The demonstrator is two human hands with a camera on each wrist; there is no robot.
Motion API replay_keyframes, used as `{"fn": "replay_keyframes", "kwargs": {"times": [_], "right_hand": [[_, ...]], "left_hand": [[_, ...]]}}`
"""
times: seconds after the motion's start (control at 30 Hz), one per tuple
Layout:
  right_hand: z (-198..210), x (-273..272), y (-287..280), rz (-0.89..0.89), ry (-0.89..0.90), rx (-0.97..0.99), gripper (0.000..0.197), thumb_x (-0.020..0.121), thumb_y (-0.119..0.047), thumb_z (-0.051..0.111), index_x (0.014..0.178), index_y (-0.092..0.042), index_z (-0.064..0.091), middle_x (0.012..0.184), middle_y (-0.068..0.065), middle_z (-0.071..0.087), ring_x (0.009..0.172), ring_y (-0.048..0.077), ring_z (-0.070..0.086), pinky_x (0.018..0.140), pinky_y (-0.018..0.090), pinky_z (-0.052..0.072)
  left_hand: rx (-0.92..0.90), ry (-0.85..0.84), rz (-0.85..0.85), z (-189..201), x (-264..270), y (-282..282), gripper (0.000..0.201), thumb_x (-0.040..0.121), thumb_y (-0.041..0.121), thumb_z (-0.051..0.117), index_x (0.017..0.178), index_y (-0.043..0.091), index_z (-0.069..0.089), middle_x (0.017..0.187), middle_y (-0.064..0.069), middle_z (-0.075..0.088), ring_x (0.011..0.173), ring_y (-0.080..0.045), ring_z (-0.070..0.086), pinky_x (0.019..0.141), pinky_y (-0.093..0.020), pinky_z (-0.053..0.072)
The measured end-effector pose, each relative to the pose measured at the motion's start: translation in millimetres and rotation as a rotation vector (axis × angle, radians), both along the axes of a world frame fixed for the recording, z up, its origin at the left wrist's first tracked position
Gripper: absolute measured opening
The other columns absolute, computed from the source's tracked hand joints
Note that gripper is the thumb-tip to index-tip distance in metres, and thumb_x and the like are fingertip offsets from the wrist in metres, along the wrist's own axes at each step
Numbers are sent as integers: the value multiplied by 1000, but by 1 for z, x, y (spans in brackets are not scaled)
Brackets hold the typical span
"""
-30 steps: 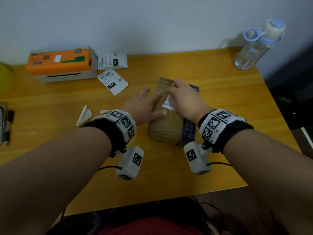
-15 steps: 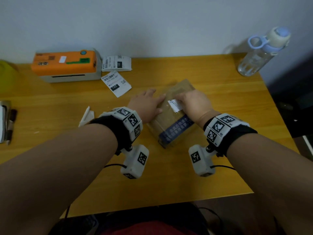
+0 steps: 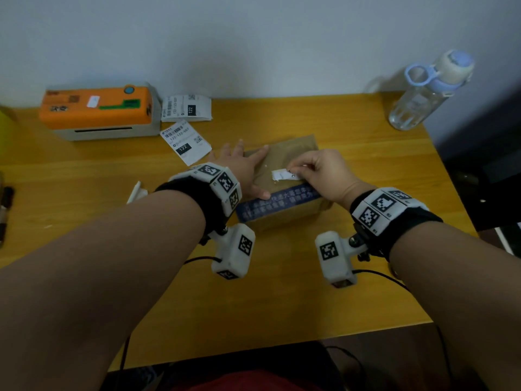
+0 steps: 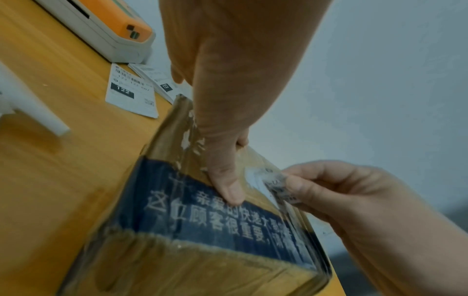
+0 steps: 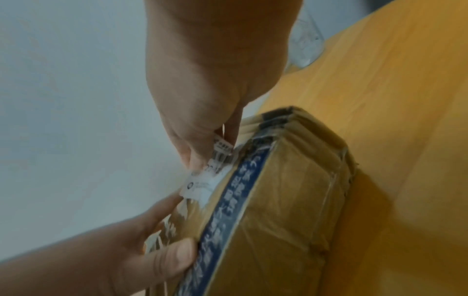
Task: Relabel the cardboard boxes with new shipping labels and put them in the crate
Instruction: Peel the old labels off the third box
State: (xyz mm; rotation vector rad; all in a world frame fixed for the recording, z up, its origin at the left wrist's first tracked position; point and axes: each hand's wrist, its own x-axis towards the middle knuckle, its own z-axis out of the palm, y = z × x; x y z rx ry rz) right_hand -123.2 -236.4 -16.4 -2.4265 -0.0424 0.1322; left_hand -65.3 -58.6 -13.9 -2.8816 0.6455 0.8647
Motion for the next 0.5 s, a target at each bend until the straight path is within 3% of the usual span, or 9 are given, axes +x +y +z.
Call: {"fn": "replay_keyframes", "kwargs": {"times": [0.13,0.23,0.33,0.4,0.43,0.5], "right_hand": [[-1,-1,-7,-24,31,76,14,90,-8,60,96,-7,73,98,3,70,89,12,62,84,25,49],[-3,-2,-12,-84,37,139,9,90,-10,61,86,-14,68,87,4,68,79,19,62,76,34,54],[-8,2,-12,-133,50,158,9,87,-20,67,82,-21,60,84,5,65,78,24,61,74,41,54],[-8,7,-9,-122,31,75,16,85,-27,69,95,-21,60,91,9,66,82,26,62,76,44,54],[-8,10,-8,-105,27,16,29,85,-28,69,110,-20,58,96,8,65,85,26,62,76,43,53],[-3,14,-5,-66,37,-13,58,87,-24,66,138,-25,38,94,8,62,80,23,61,69,38,53]], "left_hand": [[-55,-16,29,0,6,3,103,71,67,62,146,45,-4,158,-8,-6,144,-35,0,114,-58,10],[-74,-56,45,4,13,8,90,78,60,60,147,44,4,158,-7,-3,144,-34,3,114,-57,10],[-97,-120,-62,6,11,7,71,88,50,54,147,40,16,158,-6,4,144,-33,9,115,-54,10],[-120,-141,-118,4,3,1,64,92,48,47,148,33,19,158,-5,8,143,-31,13,115,-50,13],[-124,-140,-111,1,-1,-2,66,92,52,42,149,30,16,158,-5,7,144,-29,13,115,-49,14],[-107,-129,-67,-6,-8,-7,80,88,66,35,151,26,6,159,-6,0,145,-27,6,117,-49,9]]}}
